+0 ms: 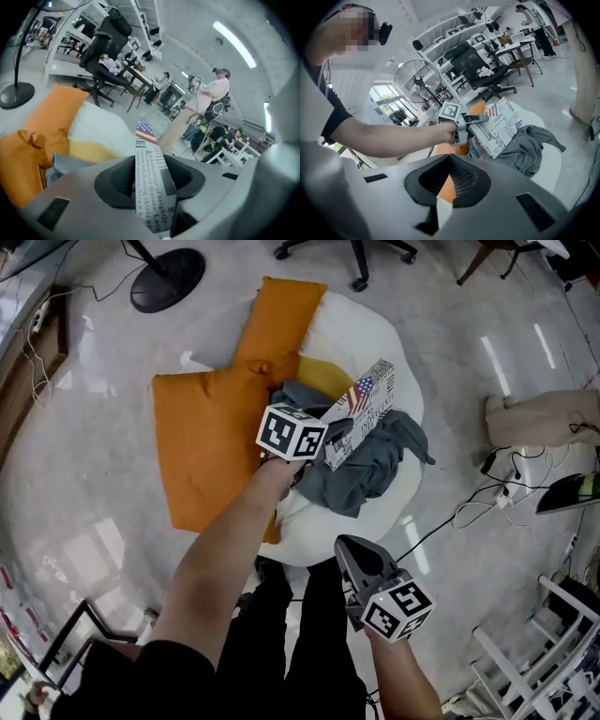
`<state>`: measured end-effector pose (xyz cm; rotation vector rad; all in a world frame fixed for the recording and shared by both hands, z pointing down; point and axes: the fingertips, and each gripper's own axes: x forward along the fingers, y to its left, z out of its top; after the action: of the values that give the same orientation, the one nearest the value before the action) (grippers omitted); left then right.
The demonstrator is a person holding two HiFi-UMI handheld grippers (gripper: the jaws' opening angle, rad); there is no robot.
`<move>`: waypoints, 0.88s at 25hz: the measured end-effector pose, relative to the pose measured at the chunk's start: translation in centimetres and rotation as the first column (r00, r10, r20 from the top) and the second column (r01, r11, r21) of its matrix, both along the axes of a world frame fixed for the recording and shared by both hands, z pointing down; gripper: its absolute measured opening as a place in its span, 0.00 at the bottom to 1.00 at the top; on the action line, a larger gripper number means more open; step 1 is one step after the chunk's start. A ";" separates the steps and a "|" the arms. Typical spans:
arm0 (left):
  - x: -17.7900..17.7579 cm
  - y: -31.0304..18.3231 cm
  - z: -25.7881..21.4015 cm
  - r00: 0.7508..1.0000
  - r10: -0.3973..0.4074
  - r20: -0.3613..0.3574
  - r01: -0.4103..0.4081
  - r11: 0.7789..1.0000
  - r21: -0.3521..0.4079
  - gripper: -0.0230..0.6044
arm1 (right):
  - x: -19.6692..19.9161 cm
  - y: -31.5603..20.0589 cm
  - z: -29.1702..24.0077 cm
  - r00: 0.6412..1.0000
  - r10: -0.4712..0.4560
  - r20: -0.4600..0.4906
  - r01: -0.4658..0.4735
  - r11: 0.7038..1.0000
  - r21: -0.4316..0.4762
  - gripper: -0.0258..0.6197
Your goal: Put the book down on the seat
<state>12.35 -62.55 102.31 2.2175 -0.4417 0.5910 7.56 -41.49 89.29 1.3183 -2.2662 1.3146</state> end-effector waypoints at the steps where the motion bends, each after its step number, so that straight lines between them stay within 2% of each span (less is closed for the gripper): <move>1: 0.2 -0.9 0.6 1.000 -0.007 0.020 0.007 0.999 0.032 0.32 | 0.4 0.3 0.8 1.000 0.006 -0.001 -0.006 1.000 -0.012 0.06; 2: 0.2 -1.9 1.5 0.998 -0.011 0.063 0.007 0.998 0.068 0.34 | 0.8 0.4 1.7 1.000 0.012 -0.001 -0.012 1.000 -0.025 0.06; 3: -0.1 -2.9 2.5 0.992 -0.017 0.122 0.004 0.994 0.106 0.42 | 1.1 0.6 2.6 1.000 0.019 0.000 -0.019 0.999 -0.036 0.06; 4: -0.8 -3.9 3.5 0.981 -0.027 0.194 -0.002 0.989 0.147 0.48 | 1.4 0.7 3.4 1.000 0.024 0.002 -0.024 0.999 -0.045 0.06; 5: -1.7 -4.9 4.4 0.961 -0.039 0.275 -0.017 0.980 0.197 0.50 | 1.5 0.8 4.1 1.000 0.027 0.005 -0.027 0.998 -0.051 0.06; 7: -3.5 -6.2 5.4 0.908 -0.055 0.415 -0.084 0.947 0.309 0.55 | 1.6 0.9 5.3 1.000 0.028 0.012 -0.028 0.998 -0.055 0.06; 9: -4.2 -6.5 5.2 0.880 -0.069 0.470 -0.138 0.910 0.392 0.56 | 1.7 1.1 6.1 1.000 0.028 0.010 -0.027 0.998 -0.061 0.06; 11: -4.2 -5.9 4.5 0.884 -0.085 0.459 -0.134 0.896 0.423 0.56 | 1.9 1.1 6.4 0.999 0.030 0.009 -0.030 0.997 -0.066 0.06; 15: -5.3 -3.1 1.8 0.923 -0.146 0.356 -0.006 0.919 0.394 0.55 | 1.0 0.0 4.2 1.000 0.015 0.014 -0.014 0.999 -0.040 0.06; 20: -7.4 0.6 -4.5 0.947 -0.201 0.250 0.114 0.939 0.323 0.54 | -0.8 -2.3 -2.4 1.000 -0.026 -0.006 0.027 0.999 0.029 0.06; 21: -8.0 1.2 -6.5 0.952 -0.219 0.216 0.145 0.939 0.310 0.50 | -1.2 -2.8 -4.1 0.999 -0.036 -0.014 0.036 0.998 0.048 0.06; 22: -8.8 1.8 -8.6 0.954 -0.235 0.186 0.172 0.938 0.303 0.41 | -1.6 -3.3 -5.9 0.999 -0.045 -0.021 0.046 0.997 0.068 0.06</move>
<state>3.58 -60.78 93.68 2.3425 -0.9120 0.6986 5.96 -44.79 83.36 1.2871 -2.3339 1.2142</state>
